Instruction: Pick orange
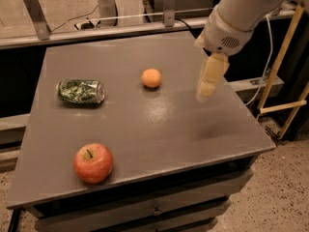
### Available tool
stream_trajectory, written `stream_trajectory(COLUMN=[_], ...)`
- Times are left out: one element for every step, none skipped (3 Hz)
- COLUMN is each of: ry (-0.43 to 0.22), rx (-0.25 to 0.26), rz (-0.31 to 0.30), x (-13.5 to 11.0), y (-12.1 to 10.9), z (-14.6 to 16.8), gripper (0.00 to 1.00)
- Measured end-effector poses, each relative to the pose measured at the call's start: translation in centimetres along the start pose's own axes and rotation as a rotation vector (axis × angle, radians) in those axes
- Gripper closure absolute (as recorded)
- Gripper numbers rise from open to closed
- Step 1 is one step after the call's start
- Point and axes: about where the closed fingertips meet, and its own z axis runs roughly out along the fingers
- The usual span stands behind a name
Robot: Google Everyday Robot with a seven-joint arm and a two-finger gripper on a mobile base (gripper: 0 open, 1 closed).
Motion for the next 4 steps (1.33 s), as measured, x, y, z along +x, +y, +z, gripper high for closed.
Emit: stream_trajectory(ry=[-0.028, -0.023, -0.032, -0.021], rx=[-0.057, -0.108, -0.139, -0.151], rz=[-0.049, -0.090, -0.124, -0.135], x=[-3.3, -5.9, -8.4, -9.5], y=[-1.6, -3.1, -4.2, -4.9], z=[4.4, 8.1, 10.6, 12.3], gripper=[0.00, 0.00, 0.00, 0.00])
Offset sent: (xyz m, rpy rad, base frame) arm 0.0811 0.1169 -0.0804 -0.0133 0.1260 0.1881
